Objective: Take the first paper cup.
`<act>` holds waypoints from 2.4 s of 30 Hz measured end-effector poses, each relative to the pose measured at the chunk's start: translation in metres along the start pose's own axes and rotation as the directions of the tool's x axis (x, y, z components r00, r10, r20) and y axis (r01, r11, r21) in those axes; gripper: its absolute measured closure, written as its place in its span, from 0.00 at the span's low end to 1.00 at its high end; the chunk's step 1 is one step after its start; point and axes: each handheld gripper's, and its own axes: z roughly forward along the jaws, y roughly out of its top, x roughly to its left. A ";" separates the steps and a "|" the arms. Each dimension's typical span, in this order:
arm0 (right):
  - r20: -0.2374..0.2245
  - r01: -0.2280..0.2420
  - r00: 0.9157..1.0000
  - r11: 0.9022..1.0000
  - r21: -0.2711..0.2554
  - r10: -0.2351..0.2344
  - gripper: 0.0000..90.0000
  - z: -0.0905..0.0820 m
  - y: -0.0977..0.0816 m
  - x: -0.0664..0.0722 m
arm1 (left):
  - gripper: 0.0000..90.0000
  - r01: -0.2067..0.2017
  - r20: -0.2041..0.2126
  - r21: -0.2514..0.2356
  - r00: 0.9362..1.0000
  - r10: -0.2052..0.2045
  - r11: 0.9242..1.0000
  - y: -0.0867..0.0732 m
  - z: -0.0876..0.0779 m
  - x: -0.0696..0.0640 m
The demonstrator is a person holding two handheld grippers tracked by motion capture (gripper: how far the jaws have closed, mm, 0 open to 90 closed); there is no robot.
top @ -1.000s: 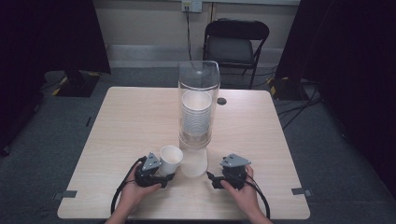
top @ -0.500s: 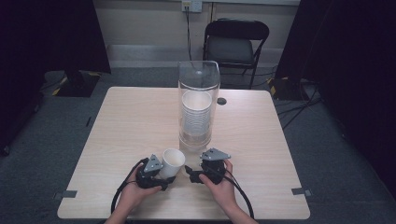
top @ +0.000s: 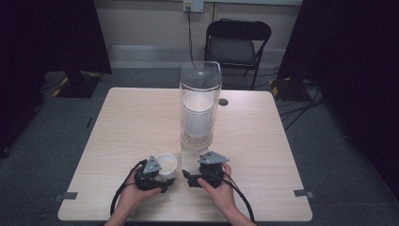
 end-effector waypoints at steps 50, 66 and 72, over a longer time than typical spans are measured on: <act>0.105 -0.004 0.994 0.985 0.175 -0.015 0.15 -0.053 -0.061 -0.072 | 0.13 0.005 -0.022 0.032 1.000 -0.005 0.999 -0.025 -0.026 -0.001; 0.106 -0.002 0.994 0.984 0.176 -0.017 0.15 -0.053 -0.061 -0.072 | 0.18 -0.006 0.070 0.016 0.998 0.005 1.000 -0.018 -0.025 -0.026; 0.106 -0.003 0.994 0.984 0.176 -0.016 0.15 -0.053 -0.061 -0.071 | 0.18 -0.031 0.065 0.031 0.997 0.028 0.999 -0.014 -0.021 -0.028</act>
